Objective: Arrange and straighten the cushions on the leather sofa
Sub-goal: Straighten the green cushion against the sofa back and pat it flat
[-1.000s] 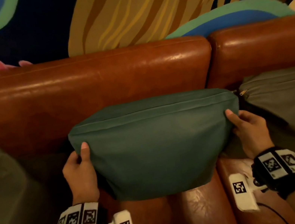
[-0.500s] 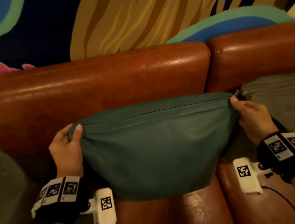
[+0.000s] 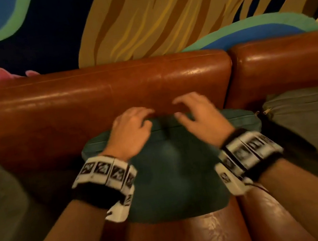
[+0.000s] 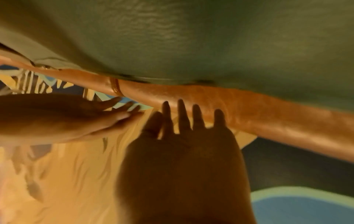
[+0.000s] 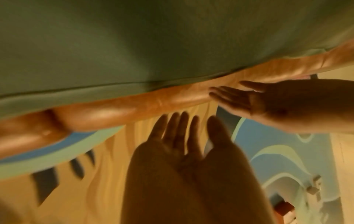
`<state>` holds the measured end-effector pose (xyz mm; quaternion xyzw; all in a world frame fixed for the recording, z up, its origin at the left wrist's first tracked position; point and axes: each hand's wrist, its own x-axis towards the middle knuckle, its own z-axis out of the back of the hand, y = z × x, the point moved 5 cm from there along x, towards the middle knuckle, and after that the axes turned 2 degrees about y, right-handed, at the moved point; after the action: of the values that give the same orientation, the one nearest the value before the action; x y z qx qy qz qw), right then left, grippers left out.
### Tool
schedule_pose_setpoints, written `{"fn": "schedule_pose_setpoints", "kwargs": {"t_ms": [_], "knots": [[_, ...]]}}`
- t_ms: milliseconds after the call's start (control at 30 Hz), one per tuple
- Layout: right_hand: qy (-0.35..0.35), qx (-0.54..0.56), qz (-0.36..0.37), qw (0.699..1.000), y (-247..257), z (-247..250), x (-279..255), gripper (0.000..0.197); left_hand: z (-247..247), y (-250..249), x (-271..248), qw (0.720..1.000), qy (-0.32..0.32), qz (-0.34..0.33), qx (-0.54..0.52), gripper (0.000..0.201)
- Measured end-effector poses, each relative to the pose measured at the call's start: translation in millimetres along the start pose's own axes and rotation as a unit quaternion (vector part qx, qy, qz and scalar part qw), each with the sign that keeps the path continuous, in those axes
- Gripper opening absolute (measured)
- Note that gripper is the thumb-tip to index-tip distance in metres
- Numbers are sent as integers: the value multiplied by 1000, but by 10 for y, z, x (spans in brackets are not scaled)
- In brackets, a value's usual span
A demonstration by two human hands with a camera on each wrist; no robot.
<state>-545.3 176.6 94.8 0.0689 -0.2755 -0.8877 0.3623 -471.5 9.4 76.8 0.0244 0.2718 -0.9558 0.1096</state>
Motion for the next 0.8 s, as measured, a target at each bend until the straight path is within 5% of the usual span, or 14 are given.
{"fn": "schedule_pose_setpoints", "kwargs": {"t_ms": [67, 133, 267, 367, 467, 567, 700, 800], "knots": [[180, -29, 14, 983, 112, -318, 264, 58, -253, -61, 109, 984, 171, 50, 18, 61], [309, -89, -9, 947, -13, -472, 297, 78, -344, 69, 78, 958, 269, 81, 57, 79], [384, -161, -117, 902, -681, -207, 58, 99, -121, 761, -82, 935, 290, 130, 159, 107], [402, -135, -198, 884, -1134, 89, -123, 121, 72, 1154, -306, 917, 333, 201, 84, 121], [414, -94, -190, 886, -1128, 109, -128, 131, 126, 1075, -273, 945, 282, 156, 62, 133], [415, -63, -142, 896, -901, 36, -14, 117, 24, 778, -144, 951, 295, 88, 5, 124], [416, -67, -126, 898, -819, 305, 84, 59, 165, 635, -104, 956, 291, 42, -4, 52], [433, 4, -156, 888, -869, 377, 108, 40, 302, 686, -46, 950, 303, 66, -25, 39]]}}
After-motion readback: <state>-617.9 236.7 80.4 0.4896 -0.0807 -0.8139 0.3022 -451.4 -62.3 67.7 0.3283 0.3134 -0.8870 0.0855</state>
